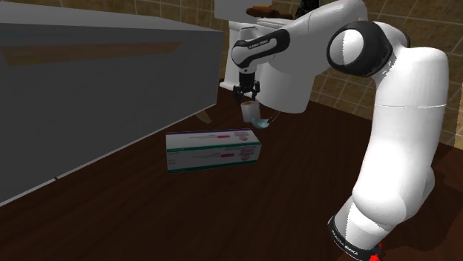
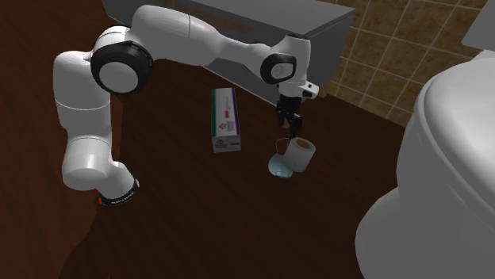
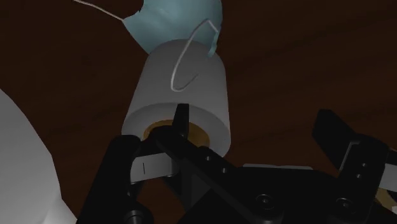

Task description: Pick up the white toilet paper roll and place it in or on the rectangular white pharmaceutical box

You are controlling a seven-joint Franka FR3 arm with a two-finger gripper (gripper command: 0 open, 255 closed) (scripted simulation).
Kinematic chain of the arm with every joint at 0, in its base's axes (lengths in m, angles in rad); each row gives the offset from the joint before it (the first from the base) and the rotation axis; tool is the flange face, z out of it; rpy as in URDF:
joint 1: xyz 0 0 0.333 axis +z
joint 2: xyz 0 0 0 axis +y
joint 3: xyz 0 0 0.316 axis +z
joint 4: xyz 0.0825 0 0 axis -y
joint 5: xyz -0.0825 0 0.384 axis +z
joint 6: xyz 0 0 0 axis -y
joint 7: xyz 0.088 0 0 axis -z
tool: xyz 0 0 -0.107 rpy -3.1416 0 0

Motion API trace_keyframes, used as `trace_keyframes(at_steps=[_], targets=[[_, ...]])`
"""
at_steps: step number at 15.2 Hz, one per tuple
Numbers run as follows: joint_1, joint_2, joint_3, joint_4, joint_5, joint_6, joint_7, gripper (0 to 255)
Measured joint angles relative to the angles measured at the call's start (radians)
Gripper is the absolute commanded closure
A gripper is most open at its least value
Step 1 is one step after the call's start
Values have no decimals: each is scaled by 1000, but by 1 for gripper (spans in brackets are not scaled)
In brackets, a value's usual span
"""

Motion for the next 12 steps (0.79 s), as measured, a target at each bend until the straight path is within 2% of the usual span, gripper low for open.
trace_keyframes(at_steps=[4, 5, 12], targets=[[-15, 160, -12, 191, -5, -45, -13, 0], [-17, 177, -14, 206, -5, -44, -16, 0], [-27, 210, -17, 171, -8, 24, -15, 0]])
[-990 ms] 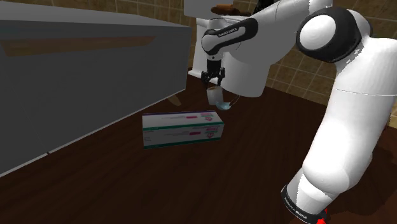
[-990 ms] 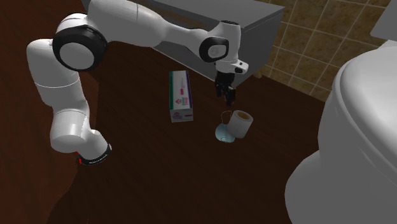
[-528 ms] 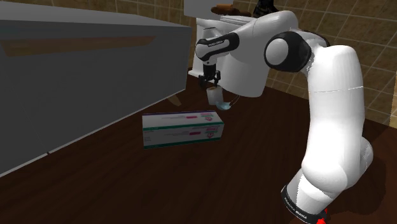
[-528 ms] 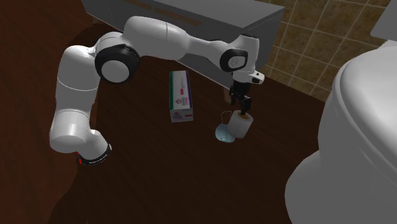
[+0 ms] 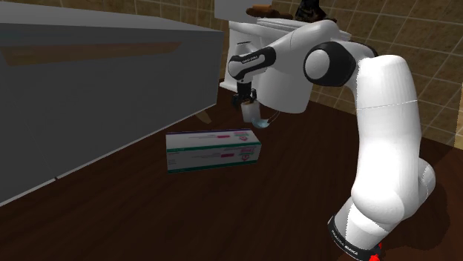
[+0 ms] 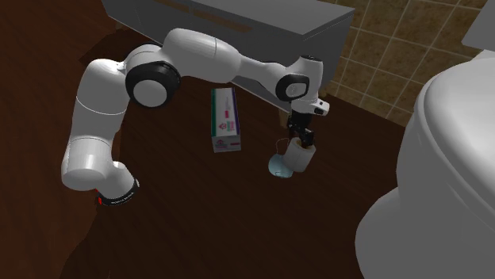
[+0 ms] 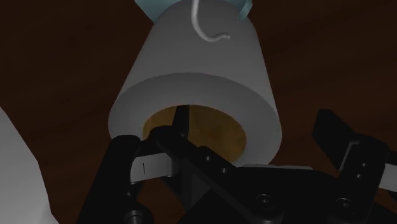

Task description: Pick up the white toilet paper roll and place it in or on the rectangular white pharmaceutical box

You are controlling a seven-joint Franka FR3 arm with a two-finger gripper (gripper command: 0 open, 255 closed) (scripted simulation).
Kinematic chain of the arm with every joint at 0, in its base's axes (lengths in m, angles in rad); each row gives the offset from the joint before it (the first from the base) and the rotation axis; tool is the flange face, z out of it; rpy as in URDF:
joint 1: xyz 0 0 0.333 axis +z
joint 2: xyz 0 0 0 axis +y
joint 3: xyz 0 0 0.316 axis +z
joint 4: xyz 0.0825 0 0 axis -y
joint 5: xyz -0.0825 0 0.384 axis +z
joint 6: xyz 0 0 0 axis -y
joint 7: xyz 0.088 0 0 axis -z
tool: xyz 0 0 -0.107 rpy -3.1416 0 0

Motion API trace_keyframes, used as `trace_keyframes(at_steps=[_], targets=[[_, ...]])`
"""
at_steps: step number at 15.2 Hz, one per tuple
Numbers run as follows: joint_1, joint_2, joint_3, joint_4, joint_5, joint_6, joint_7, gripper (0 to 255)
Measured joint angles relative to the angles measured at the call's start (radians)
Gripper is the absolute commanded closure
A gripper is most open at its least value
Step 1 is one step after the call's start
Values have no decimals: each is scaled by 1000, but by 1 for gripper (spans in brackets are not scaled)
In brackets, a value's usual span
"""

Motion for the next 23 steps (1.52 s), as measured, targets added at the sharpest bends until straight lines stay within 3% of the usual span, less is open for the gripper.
trace_keyframes(at_steps=[6, 7, 17, 23], targets=[[-1, 4, 0, -2, 0, 6, 0, 0], [-1, 4, 0, -2, 0, 6, 0, 255], [-1, 3, 0, -1, 0, 5, 0, 255], [-1, -21, 0, 25, 2, -45, -9, 255]])
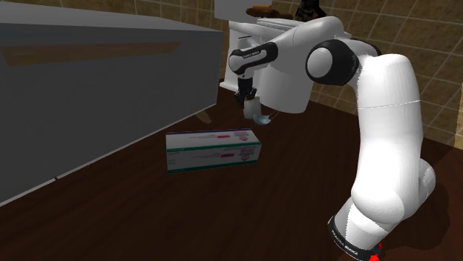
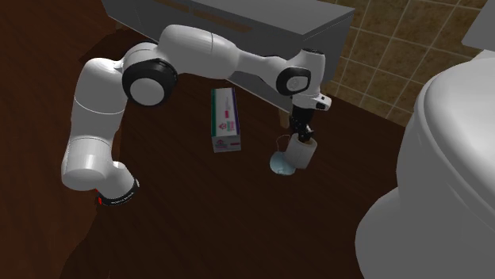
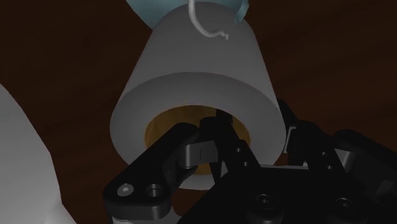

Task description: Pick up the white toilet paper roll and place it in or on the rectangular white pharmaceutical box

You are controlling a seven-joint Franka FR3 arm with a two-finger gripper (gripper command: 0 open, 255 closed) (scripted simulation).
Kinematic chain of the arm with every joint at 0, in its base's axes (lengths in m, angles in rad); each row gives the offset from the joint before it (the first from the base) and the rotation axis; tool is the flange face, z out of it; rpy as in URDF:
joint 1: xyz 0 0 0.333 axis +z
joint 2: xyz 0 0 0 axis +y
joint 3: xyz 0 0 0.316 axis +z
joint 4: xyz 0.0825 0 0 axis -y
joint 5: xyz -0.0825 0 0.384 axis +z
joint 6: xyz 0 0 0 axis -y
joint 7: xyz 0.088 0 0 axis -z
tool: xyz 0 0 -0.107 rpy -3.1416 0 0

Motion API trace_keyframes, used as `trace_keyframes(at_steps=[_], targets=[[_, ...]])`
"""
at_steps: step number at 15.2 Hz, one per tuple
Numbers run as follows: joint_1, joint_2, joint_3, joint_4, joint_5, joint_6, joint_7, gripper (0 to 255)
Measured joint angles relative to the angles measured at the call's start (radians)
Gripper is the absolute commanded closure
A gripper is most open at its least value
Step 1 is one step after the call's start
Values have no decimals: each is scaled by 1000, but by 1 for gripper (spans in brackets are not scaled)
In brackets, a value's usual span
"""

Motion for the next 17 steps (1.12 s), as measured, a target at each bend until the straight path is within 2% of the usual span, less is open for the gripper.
trace_keyframes(at_steps=[17], targets=[[3, -35, 0, 171, 6, -204, -32, 255]])
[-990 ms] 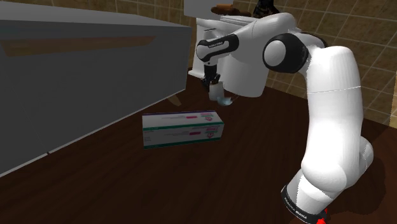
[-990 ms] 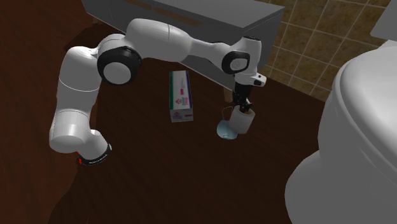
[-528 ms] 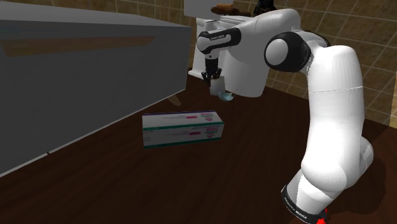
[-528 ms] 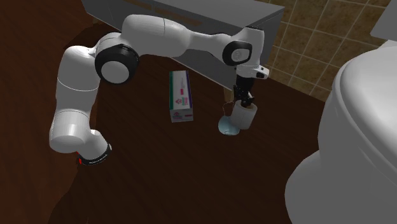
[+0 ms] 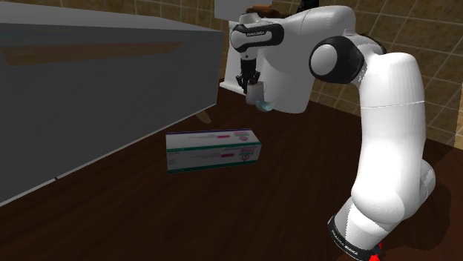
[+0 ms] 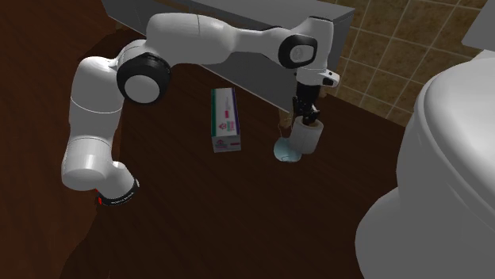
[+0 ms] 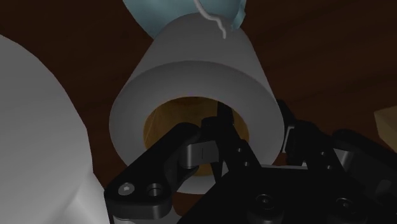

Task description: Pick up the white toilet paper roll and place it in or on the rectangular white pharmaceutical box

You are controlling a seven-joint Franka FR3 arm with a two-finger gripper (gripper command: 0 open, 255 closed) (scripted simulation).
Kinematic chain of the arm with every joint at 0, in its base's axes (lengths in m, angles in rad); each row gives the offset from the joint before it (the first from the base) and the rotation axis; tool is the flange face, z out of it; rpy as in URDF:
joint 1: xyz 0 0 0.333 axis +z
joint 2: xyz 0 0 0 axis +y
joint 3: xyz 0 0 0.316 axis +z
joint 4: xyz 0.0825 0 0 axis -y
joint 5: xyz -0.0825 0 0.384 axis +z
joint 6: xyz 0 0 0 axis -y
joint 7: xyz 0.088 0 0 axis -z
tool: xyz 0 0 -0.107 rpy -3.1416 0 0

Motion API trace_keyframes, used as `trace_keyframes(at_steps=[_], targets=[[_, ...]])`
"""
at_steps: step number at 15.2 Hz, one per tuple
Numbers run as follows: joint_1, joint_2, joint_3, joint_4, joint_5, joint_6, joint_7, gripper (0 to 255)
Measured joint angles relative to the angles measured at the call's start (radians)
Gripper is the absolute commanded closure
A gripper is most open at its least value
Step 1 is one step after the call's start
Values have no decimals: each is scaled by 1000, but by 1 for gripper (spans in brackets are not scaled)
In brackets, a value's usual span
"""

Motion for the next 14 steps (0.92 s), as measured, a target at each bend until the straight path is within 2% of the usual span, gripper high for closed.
trace_keyframes(at_steps=[10, 11, 14], targets=[[-1, 17, -2, 158, 4, -138, -24, 255], [5, 7, 0, 146, 3, -139, -16, 255], [41, -83, 11, 11, -5, -102, 33, 255]])
